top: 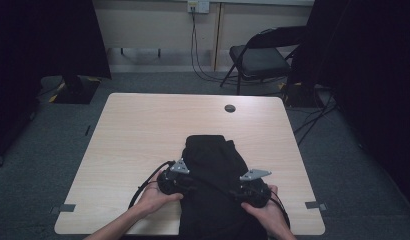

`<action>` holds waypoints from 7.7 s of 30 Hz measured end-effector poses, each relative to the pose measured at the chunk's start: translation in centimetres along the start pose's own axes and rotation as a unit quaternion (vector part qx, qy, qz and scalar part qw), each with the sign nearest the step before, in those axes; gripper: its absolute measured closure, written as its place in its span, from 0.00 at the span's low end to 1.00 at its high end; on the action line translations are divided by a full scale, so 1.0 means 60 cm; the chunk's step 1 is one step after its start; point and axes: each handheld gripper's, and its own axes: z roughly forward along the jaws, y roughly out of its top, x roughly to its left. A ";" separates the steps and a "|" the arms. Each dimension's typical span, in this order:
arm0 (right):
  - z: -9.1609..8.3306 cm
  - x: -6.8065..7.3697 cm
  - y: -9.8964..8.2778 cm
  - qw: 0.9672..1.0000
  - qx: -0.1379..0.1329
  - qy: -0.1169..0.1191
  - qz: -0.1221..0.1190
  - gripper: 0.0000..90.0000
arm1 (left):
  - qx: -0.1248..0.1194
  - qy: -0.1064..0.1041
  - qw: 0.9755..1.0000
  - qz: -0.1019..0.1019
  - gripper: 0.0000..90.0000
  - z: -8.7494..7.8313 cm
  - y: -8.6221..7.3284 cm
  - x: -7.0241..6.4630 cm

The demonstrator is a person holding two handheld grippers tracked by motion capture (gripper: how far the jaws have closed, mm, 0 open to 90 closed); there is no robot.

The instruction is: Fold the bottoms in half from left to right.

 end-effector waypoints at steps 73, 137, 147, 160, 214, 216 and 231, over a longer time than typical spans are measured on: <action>0.019 -0.078 0.202 0.983 -0.173 0.024 0.064 0.80 | -0.175 0.087 0.976 -0.098 0.89 -0.073 0.058 0.151; -0.203 -0.055 0.434 0.964 -0.264 0.041 -0.005 0.78 | -0.277 0.147 0.950 0.010 0.90 -0.371 0.234 0.091; -0.016 -0.096 0.370 0.990 -0.121 0.030 0.068 0.76 | -0.165 0.119 0.975 -0.093 0.89 -0.215 0.163 0.179; 0.192 -0.115 0.288 0.996 0.012 -0.005 0.085 0.53 | -0.053 0.106 0.973 -0.196 0.64 -0.038 0.050 0.257; 0.085 -0.009 0.236 0.997 -0.055 0.043 -0.024 0.56 | -0.058 0.122 0.989 -0.066 0.65 -0.043 0.048 0.173; 0.053 0.015 0.201 0.996 -0.043 0.070 -0.042 0.62 | -0.047 0.126 0.989 -0.056 0.64 -0.043 0.038 0.163; 0.000 0.105 0.021 0.988 0.009 0.140 -0.068 0.67 | -0.029 0.158 0.984 -0.072 0.63 -0.014 0.014 0.170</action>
